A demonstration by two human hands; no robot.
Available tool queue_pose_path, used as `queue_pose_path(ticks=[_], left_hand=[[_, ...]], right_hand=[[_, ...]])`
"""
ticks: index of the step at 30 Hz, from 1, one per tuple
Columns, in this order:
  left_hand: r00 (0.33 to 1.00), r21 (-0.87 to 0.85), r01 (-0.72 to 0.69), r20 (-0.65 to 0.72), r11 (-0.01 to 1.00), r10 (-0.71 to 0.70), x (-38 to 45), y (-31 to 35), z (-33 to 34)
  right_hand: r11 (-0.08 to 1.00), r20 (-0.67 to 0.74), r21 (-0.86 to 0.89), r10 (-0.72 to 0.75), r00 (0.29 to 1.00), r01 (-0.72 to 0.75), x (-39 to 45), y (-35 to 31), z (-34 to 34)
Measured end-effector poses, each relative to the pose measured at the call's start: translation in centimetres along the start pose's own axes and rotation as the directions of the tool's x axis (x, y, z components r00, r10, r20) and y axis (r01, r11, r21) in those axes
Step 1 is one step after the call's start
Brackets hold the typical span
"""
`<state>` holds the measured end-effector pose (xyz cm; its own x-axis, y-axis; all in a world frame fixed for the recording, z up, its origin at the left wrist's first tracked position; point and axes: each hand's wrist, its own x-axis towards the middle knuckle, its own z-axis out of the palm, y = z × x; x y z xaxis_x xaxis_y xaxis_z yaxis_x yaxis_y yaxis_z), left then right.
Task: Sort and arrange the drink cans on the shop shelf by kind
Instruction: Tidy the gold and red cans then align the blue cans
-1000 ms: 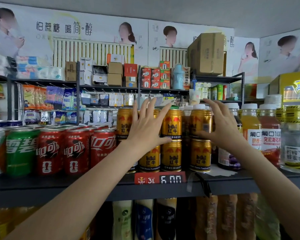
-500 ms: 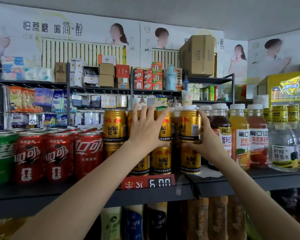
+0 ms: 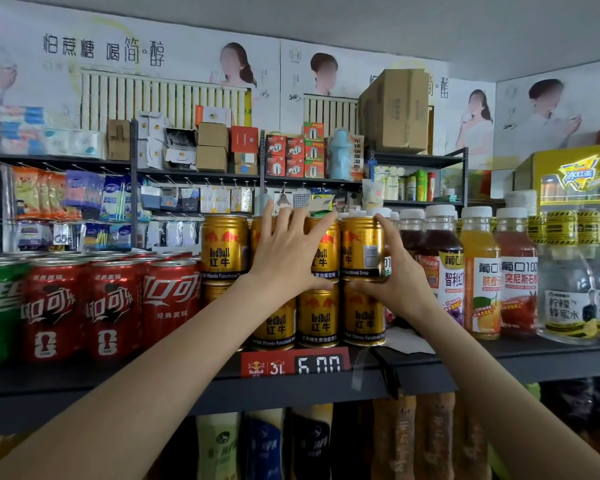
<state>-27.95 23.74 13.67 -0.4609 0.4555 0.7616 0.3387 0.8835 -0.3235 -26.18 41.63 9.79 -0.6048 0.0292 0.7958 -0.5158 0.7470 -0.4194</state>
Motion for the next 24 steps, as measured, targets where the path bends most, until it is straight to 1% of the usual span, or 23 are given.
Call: queue_pose_path(ticks=[10,24], left_hand=[[1.000,-0.009,-0.013,0.018,1.000,0.013,-0.1,-0.6,-0.1],[1.000,-0.002,0.010,0.018,1.000,-0.010,-0.6,-0.9,-0.4]], right_hand=[[0.999,-0.028,-0.044,0.012,1.000,-0.013,-0.5,-0.3,0.5],[0.995,-0.020,-0.077,0.067,0.998,-0.069,-1.1,-2.3,1.0]])
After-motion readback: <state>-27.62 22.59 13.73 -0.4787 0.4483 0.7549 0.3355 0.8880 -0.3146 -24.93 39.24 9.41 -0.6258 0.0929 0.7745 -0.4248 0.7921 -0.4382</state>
